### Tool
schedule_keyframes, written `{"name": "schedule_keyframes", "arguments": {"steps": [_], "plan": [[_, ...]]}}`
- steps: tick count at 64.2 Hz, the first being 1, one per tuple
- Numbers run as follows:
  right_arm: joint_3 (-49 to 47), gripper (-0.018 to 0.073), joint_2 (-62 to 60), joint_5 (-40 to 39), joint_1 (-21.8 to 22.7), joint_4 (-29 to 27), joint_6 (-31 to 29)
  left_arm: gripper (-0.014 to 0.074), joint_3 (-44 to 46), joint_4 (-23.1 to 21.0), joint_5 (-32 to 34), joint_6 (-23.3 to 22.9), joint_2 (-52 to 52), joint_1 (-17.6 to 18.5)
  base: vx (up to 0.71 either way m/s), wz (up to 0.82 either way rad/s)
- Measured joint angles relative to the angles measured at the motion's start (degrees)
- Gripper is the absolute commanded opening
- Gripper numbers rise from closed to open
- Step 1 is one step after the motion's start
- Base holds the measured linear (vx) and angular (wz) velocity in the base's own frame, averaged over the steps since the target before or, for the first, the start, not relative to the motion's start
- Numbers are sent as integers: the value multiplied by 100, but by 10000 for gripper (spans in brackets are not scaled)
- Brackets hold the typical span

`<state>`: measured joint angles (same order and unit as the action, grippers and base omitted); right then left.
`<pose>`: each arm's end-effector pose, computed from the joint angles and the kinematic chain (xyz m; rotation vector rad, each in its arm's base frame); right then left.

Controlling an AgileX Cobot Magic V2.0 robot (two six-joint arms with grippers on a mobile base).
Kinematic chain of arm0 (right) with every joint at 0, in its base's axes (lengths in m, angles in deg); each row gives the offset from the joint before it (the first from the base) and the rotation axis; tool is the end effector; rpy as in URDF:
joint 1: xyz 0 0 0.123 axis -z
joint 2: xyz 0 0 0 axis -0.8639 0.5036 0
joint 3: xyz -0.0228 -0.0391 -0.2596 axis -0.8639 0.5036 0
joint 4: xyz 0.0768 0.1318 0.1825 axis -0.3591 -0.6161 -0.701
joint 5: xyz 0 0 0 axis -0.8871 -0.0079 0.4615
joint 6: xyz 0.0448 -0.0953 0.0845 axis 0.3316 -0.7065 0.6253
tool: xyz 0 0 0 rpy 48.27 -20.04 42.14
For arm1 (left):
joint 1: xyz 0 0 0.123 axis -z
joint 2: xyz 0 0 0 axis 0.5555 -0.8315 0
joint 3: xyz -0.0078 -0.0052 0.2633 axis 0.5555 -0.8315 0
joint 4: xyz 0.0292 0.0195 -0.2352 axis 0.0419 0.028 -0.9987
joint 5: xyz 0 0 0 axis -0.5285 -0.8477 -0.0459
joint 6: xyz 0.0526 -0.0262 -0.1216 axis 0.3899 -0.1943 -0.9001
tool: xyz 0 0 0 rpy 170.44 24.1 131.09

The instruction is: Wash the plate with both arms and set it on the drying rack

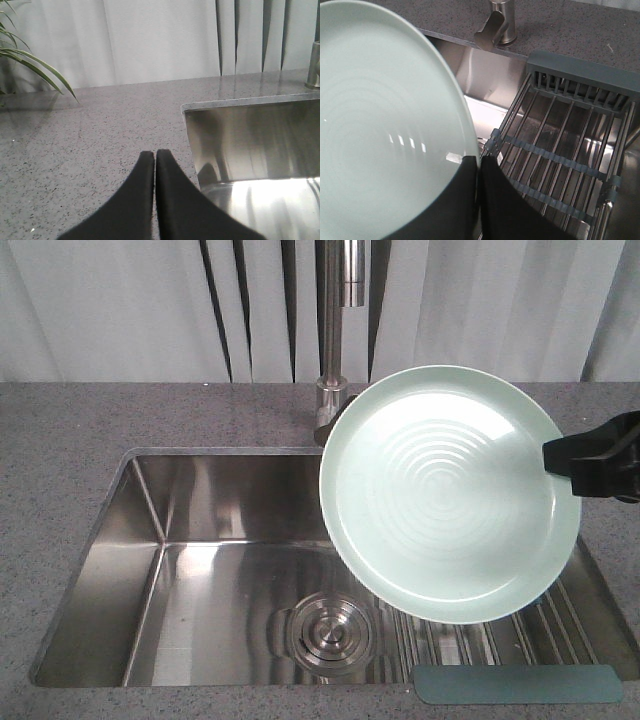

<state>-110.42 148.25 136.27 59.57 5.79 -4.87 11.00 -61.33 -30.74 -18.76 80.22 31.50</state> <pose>0.2245 0.0622 0.3389 -0.4424 2.1892 0.4436 0.1082 0.0054 0.1936 -0.0390 1.6072 0.0359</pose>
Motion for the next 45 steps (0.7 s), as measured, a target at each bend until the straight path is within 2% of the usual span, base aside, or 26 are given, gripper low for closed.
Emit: {"name": "schedule_keyframes", "arguments": {"steps": [29,32,45], "plan": [[0,-7,0,0,0,0,0,-6,-2,-33,50,-14,0,0,0,0],[0,-7,0,0,0,0,0,-6,-2,-151,128,-89,0,0,0,0],[0,-7,0,0,0,0,0,-6,-2,-1034,671,-979,0,0,0,0]]}}
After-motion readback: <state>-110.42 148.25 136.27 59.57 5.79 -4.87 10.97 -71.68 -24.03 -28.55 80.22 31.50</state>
